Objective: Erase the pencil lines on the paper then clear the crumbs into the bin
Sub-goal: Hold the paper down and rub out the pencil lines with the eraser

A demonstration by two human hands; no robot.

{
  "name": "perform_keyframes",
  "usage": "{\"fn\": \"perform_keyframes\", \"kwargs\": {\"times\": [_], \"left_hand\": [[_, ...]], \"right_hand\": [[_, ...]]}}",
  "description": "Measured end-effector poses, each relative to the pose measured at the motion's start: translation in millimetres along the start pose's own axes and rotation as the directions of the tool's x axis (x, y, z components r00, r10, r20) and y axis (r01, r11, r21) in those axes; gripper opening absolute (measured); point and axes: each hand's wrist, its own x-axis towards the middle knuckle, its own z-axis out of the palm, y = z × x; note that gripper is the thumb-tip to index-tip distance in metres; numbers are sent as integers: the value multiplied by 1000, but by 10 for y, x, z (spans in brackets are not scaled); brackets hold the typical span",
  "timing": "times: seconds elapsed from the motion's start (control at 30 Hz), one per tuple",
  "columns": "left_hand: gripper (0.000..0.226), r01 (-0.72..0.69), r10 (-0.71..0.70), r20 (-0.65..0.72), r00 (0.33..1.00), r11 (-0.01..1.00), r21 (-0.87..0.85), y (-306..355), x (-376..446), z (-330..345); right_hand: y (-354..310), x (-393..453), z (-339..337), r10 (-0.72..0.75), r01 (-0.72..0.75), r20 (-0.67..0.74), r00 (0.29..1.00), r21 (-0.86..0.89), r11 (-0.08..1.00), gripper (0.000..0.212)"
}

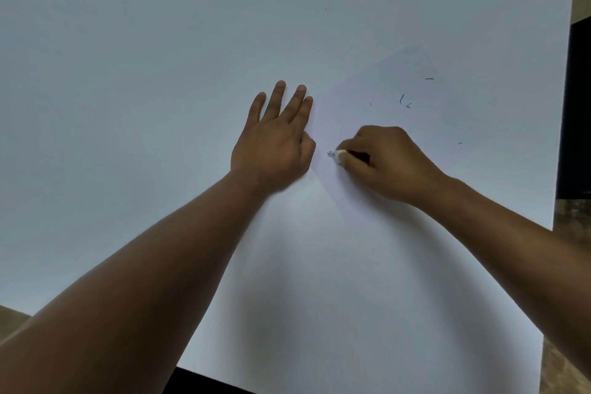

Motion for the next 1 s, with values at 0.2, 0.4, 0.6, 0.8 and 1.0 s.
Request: {"fn": "perform_keyframes", "kwargs": {"times": [0.2,0.4,0.6,0.8,1.0], "left_hand": [[83,-21,20,16,1000,1000,4,-34,25,27],[106,-116,110,99,989,992,53,-68,58,0],[121,-109,102,132,986,993,51,-61,61,-15],[125,-120,110,130,985,990,73,-52,79,-9],[125,-112,97,163,982,990,84,-21,82,-62]], "right_hand": [[17,49,84,474,-325,-122,872,579,748,19],[-47,228,38,377,-287,-126,918,445,848,19],[-54,508,14,59,-58,-185,981,15,998,27],[-69,556,113,-78,54,-157,985,-154,987,34],[-71,398,137,-118,83,-121,986,-261,962,16]]}}
